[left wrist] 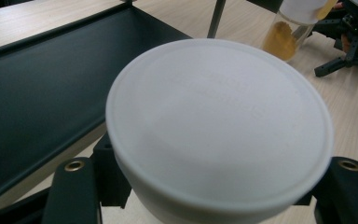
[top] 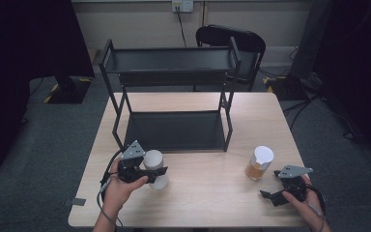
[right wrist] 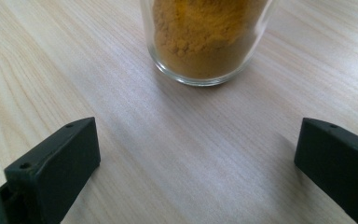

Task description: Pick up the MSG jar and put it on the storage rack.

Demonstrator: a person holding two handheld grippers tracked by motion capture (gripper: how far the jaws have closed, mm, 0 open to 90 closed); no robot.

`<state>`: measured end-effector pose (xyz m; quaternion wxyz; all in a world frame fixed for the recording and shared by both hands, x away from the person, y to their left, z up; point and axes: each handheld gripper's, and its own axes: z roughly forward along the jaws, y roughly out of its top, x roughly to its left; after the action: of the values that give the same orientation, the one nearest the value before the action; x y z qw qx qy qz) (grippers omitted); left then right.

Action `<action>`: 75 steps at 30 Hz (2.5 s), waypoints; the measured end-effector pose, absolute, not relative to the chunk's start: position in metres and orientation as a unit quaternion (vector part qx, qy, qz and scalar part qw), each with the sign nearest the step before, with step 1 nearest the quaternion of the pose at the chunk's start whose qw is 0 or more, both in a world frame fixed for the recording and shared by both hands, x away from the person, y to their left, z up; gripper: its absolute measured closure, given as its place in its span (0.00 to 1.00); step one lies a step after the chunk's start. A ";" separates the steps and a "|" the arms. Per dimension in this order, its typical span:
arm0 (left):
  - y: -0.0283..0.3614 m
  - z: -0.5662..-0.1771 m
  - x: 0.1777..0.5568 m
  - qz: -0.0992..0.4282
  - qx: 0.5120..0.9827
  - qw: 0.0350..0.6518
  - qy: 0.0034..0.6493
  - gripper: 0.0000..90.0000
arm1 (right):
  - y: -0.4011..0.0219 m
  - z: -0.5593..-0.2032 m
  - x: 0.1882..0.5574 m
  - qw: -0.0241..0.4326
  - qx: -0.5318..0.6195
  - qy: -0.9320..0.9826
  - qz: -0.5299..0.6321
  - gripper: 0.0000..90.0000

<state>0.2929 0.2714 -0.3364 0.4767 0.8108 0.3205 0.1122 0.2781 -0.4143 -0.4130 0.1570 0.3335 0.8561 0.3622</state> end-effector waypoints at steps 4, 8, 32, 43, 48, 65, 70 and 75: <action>0.270 -0.331 0.301 0.109 0.809 0.480 0.323 0.38 | -0.414 -0.413 0.278 0.157 0.333 0.856 0.362 0.00; 0.267 -0.325 0.307 0.111 0.807 0.480 0.324 0.38 | -0.414 -0.413 0.278 0.157 0.333 0.856 0.362 0.00; 0.256 -0.291 0.341 0.116 0.802 0.486 0.327 0.38 | -0.414 -0.413 0.278 0.157 0.333 0.856 0.362 0.00; 0.252 -0.278 0.353 0.121 0.798 0.485 0.336 0.38 | -0.414 -0.413 0.278 0.157 0.333 0.856 0.362 0.00; 0.253 -0.270 0.358 0.121 0.797 0.486 0.337 0.38 | -0.414 -0.413 0.278 0.157 0.333 0.856 0.362 0.00; 0.248 -0.238 0.371 0.137 0.795 0.482 0.343 0.38 | -0.414 -0.413 0.278 0.157 0.333 0.856 0.362 0.00; 0.247 -0.230 0.374 0.139 0.791 0.486 0.343 0.38 | -0.414 -0.413 0.278 0.157 0.333 0.856 0.362 0.00; 0.245 -0.223 0.378 0.138 0.790 0.488 0.344 0.38 | -0.414 -0.413 0.278 0.157 0.333 0.856 0.362 0.00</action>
<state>0.3784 0.2453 -0.2226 0.4883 0.7898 0.3445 0.1379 0.2781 -0.4143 -0.4130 0.1570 0.3333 0.8562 0.3622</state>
